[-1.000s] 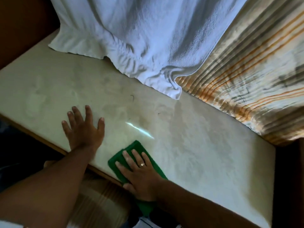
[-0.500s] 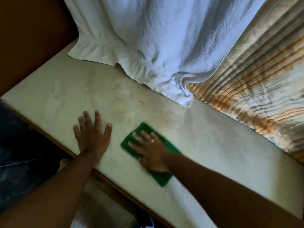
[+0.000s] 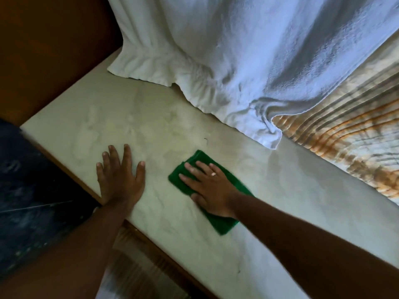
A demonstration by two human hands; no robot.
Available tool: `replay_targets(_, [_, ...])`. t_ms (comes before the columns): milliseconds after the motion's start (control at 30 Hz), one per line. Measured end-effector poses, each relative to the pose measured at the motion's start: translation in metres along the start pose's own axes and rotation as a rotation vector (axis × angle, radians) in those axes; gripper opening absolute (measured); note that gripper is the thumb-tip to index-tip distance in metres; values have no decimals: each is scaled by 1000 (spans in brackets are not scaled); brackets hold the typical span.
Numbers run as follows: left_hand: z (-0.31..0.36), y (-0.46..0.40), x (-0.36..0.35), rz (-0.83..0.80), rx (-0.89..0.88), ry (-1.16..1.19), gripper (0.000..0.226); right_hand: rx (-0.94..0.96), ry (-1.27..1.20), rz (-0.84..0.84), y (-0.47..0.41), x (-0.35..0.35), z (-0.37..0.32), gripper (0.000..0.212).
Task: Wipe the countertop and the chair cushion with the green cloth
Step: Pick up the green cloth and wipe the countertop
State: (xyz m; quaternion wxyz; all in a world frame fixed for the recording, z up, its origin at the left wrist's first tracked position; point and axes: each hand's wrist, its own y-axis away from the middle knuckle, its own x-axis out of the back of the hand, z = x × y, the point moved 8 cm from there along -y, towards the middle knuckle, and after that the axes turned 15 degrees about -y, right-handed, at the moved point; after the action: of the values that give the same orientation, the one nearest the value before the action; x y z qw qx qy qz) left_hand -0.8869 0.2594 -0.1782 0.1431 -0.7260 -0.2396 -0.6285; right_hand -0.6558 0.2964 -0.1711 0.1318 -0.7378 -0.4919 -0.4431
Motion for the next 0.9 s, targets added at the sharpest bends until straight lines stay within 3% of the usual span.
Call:
replay_targets(67, [0,0,-1,2,-6,-2,69,39,98,-6,-11,21,21,59])
replay_targets(133, [0,0,-1,3,-3,-13,69,-112,156,91,-31,60,57,59])
replay_targets(233, [0,0,-2,-3,-3,-10,69,-295,46,212,-45,85,71,60])
replay_targets(333, [-1,0,-2,-7,-8,-12,70,29,-5,147,-13,27,7,60])
replay_targets(367, [0,0,-2,-2,-10,-9,70,145,-53,52,11,5,-16,59])
replay_targets(433, [0,0,-3,-4,-11,-6,70,206,-102,-91,38,-10,-20,54])
replay_targets(500, [-2,0,-3,-6,-9,-3,70,147,-74,23,25,19,8,51])
replay_targets(567, [-2,0,-2,-4,-8,4,70,-108,-27,234,1,65,49,51])
replay_targets(667, [-1,1,-1,2,-14,13,70,-348,-54,367,-8,74,55,55])
replay_targets(733, [-2,0,-1,7,-17,18,70,-234,-95,368,10,30,12,57])
replay_targets(800, [-3,1,-1,2,-21,19,70,-75,-140,244,51,-15,-30,57])
replay_targets(867, [-2,1,-1,6,-21,12,71,-54,-122,197,85,-12,-15,55])
replay_targets(900, [-2,0,-2,1,-19,17,70,-118,-66,273,96,4,12,55])
